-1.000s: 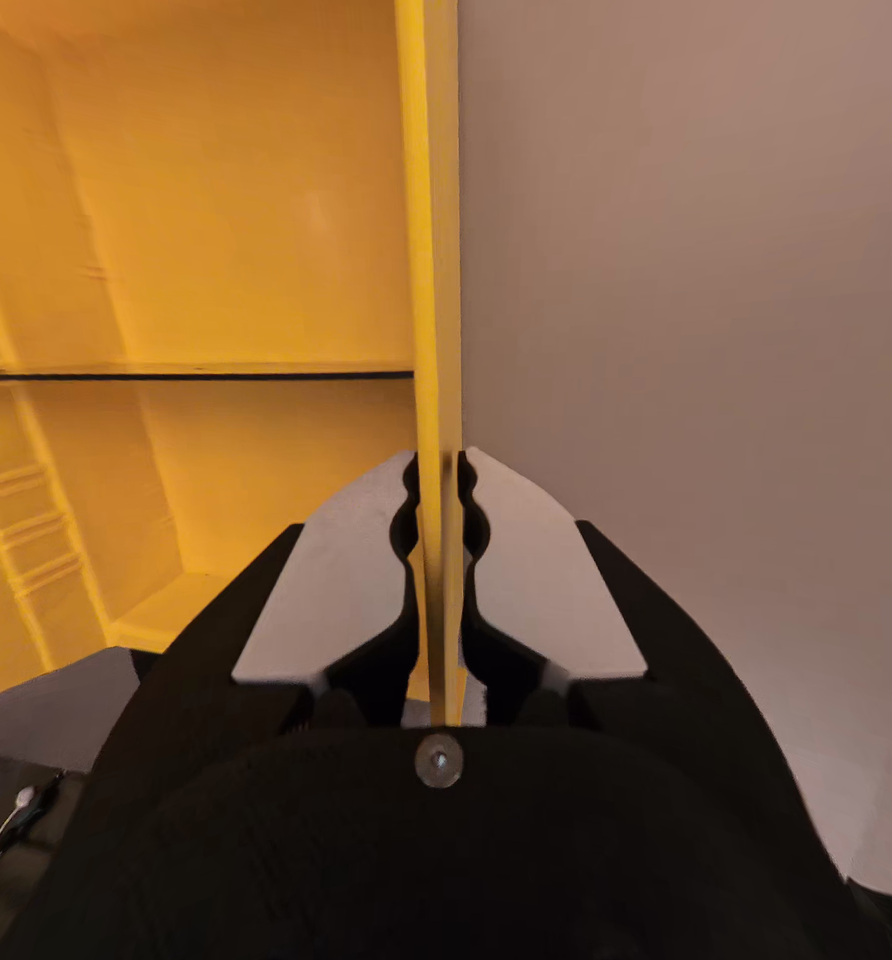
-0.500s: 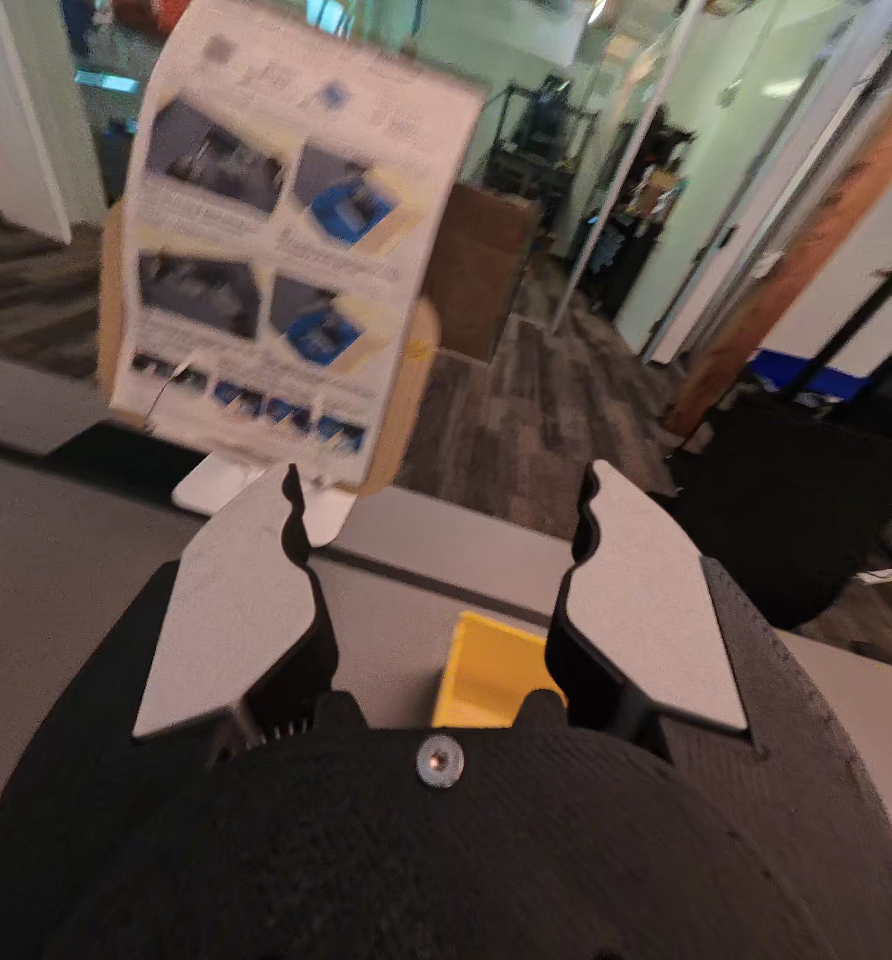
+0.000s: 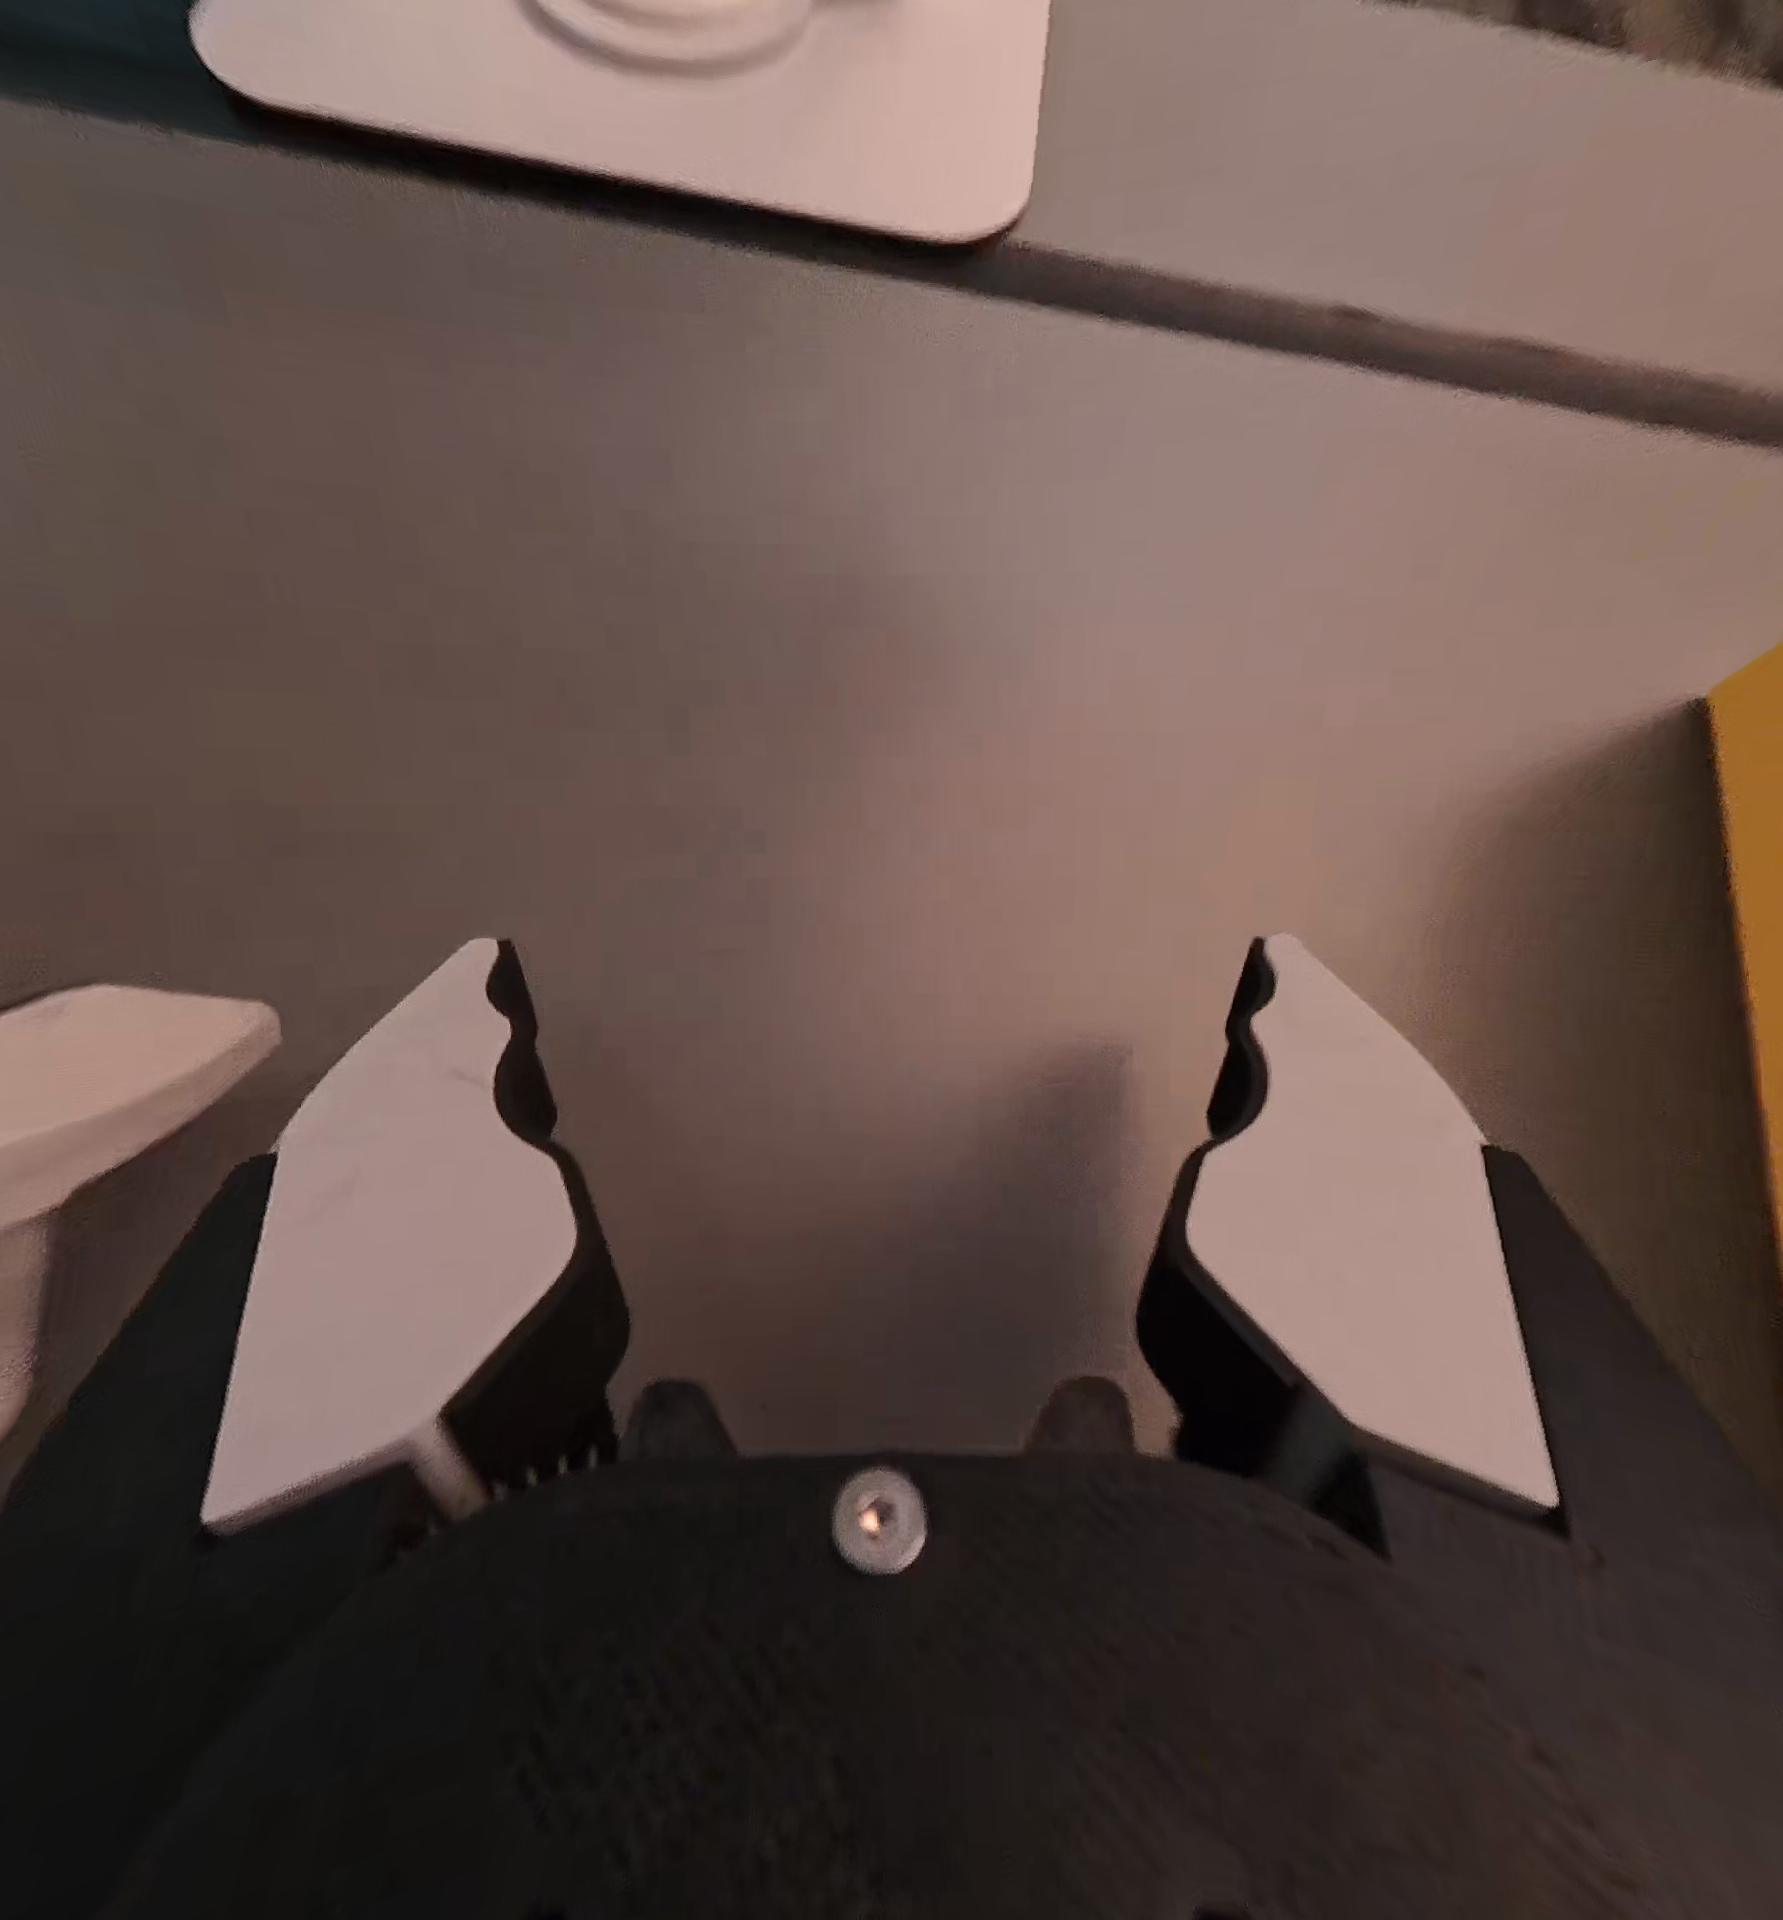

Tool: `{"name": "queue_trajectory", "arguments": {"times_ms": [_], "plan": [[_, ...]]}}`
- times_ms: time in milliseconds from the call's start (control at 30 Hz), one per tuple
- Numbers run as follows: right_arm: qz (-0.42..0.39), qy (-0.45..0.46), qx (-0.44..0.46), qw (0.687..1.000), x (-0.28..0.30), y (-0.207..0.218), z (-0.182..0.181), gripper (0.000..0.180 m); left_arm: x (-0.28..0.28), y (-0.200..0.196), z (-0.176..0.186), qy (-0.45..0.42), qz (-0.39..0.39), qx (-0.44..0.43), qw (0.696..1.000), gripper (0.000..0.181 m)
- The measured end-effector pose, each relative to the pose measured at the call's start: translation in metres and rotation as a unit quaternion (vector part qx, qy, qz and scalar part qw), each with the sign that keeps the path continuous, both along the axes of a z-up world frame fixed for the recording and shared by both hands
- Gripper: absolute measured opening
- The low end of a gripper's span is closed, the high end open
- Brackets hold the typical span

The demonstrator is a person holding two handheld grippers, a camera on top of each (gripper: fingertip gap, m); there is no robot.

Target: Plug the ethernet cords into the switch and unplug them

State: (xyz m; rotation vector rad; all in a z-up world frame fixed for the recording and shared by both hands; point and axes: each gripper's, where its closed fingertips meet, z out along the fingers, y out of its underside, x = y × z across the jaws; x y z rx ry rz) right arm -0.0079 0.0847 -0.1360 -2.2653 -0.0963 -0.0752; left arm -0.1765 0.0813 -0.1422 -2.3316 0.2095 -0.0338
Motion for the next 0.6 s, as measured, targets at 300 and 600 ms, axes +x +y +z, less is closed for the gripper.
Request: {"name": "queue_trajectory", "arguments": {"times_ms": [300, 600], "plan": [[-0.037, 0.046, -0.047, 0.997, -0.002, 0.007, -0.025, 0.126, 0.001, 0.006, -0.021, -0.005, 0.018, -0.038, 0.999, 0.144], [-0.043, 0.046, -0.047, 0.997, -0.002, 0.005, -0.025, 0.126, 0.001, 0.004, -0.021, -0.006, 0.026, -0.036, 0.999, 0.143]]}}
